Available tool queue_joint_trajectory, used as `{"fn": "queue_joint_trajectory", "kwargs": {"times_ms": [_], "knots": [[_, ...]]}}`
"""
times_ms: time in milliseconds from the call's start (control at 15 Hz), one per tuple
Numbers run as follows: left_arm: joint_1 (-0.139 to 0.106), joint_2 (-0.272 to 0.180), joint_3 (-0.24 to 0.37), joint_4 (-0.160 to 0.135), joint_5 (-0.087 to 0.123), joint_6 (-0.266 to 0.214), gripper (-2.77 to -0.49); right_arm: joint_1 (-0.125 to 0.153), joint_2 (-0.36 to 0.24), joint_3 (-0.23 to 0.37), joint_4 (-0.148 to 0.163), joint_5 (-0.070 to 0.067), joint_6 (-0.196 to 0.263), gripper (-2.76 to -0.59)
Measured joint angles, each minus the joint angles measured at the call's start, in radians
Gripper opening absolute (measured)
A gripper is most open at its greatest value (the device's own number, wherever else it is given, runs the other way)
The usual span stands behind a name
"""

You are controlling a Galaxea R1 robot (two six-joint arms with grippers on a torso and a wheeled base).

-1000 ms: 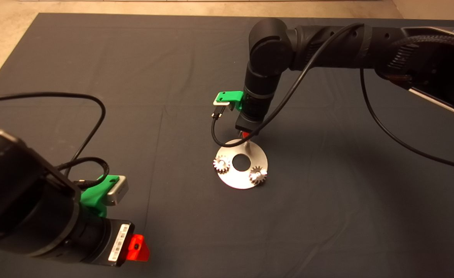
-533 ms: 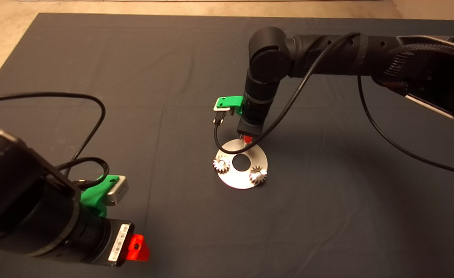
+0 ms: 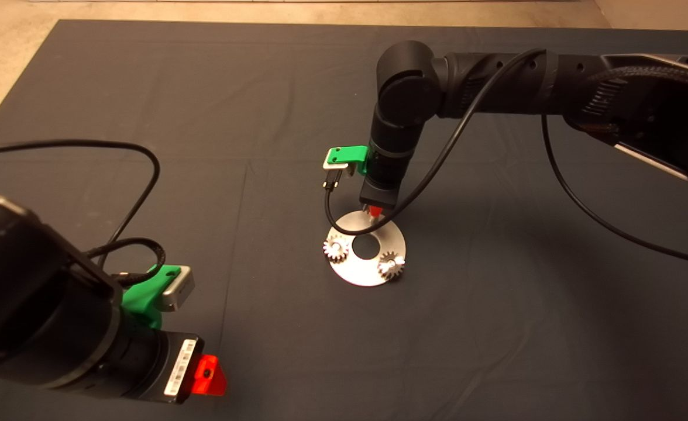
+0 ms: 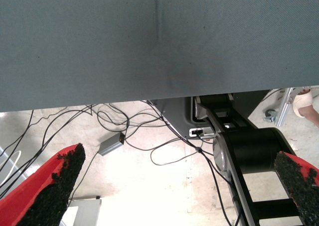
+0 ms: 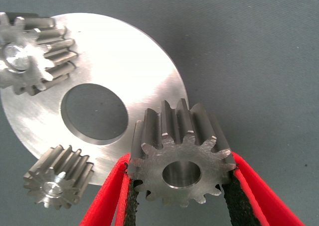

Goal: Install three planetary gears onto the carrier pins

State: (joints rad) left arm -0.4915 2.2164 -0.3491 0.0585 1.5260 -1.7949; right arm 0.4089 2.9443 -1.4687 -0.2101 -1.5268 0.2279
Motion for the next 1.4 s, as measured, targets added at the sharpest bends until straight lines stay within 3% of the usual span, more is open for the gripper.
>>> {"fn": "queue_joint_trajectory", "kwargs": {"times_ms": [733,1400], "knots": [[0.000,0.000,0.000,0.000,0.000,0.000,-0.50,-0.030,-0.015,0.005,-0.003,0.000,-0.030,-2.32],[0.000,0.000,0.000,0.000,0.000,0.000,-0.50,-0.039,-0.027,0.006,-0.007,0.000,-0.042,-2.32]]}}
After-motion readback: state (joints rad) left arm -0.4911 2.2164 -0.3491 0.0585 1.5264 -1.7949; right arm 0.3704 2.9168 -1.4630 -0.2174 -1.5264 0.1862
